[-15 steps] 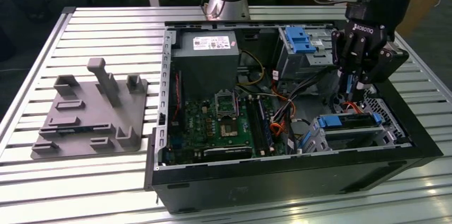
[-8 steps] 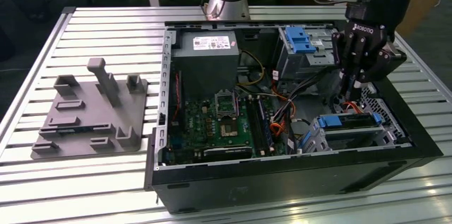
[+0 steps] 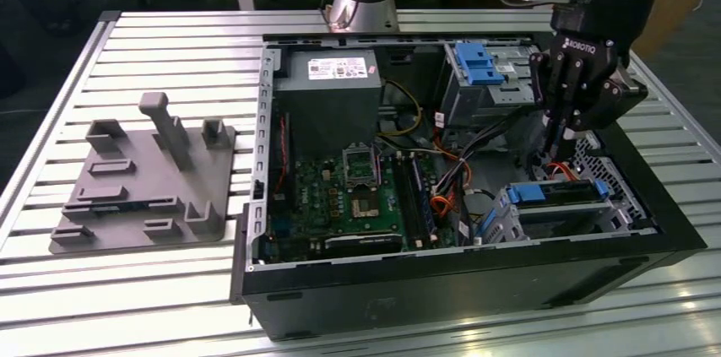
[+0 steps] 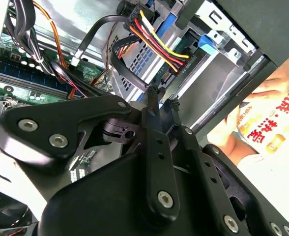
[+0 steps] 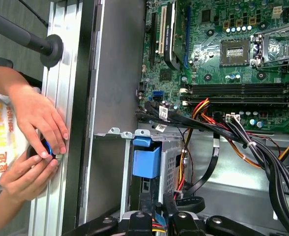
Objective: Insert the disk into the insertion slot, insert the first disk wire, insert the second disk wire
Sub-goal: 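Insert the second disk wire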
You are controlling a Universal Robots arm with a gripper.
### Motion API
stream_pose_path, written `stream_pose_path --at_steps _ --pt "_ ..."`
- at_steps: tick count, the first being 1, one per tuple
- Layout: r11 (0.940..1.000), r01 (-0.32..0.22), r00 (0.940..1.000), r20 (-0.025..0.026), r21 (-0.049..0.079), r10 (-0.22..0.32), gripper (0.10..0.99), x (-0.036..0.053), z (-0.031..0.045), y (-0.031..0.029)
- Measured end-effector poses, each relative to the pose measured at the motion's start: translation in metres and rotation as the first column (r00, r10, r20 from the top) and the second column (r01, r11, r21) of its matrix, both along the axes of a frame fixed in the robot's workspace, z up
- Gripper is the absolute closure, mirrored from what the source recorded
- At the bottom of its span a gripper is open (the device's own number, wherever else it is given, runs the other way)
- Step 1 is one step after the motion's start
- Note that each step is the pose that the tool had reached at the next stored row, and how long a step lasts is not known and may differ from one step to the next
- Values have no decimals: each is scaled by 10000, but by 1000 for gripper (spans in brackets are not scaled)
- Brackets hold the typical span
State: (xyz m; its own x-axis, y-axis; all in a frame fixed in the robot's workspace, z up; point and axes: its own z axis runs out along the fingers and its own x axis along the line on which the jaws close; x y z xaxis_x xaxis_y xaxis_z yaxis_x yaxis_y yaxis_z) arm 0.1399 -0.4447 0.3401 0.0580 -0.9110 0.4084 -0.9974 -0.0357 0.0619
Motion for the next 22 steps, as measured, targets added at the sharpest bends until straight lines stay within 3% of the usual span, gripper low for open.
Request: stream_pose_path --at_steps 22 --pt "10000 3 10000 0 45 -3 847 17 -46 0"
